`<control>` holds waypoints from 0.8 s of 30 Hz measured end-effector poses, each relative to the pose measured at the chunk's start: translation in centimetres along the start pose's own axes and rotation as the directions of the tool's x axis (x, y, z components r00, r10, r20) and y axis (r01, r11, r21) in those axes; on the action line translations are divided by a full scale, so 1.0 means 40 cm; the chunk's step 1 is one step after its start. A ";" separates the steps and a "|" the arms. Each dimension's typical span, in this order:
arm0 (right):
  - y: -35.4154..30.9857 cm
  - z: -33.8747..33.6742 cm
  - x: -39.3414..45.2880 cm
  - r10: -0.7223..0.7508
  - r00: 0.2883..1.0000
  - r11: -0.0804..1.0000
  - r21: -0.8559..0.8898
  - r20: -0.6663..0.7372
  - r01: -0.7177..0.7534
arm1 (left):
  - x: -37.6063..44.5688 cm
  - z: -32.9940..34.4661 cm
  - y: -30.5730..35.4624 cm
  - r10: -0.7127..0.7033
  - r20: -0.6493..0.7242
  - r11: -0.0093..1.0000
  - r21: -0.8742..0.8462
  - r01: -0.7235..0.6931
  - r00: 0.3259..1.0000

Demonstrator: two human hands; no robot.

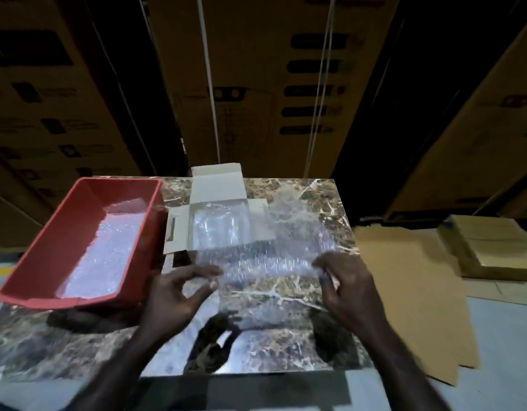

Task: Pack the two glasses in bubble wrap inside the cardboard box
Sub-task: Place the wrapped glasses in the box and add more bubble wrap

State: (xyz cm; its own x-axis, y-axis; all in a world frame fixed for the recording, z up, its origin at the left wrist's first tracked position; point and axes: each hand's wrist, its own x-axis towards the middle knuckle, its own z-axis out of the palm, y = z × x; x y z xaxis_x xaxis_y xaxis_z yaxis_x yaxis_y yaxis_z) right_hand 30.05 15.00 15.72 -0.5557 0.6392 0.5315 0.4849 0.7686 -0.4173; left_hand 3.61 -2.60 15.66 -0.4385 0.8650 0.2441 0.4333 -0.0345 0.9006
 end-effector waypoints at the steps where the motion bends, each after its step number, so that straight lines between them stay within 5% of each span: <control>1: 0.022 0.018 -0.049 0.027 0.998 1.000 -0.002 0.063 -0.027 | -0.027 0.015 -0.031 -0.052 0.023 0.998 0.049 0.051 0.998; 7: 0.081 0.102 -0.237 0.163 0.898 0.987 -0.051 0.408 -0.155 | -0.166 0.093 -0.181 -0.352 0.137 0.924 0.207 0.321 0.926; 13: 0.105 0.125 -0.290 0.332 0.705 0.912 -0.022 0.627 -0.410 | -0.210 0.120 -0.203 -0.439 0.166 0.886 0.241 0.395 0.883; 19: 0.128 0.134 -0.286 0.459 0.606 0.788 0.018 0.650 -0.615 | -0.202 0.073 -0.250 -0.476 0.200 0.874 0.213 0.436 0.856; 24: 0.113 0.151 -0.205 0.614 0.528 0.469 0.266 0.587 -0.842 | -0.113 0.087 -0.262 -0.463 0.055 0.879 0.156 0.451 0.885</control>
State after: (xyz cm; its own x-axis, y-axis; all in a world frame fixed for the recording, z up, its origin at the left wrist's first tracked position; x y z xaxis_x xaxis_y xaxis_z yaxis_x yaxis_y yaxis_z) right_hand 32.72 13.41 5.02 -0.3914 0.8247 -0.4084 0.5161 -0.1707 -0.8393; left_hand 3.78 -4.41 3.88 -0.5454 0.8086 -0.2209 0.3060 0.4374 0.8456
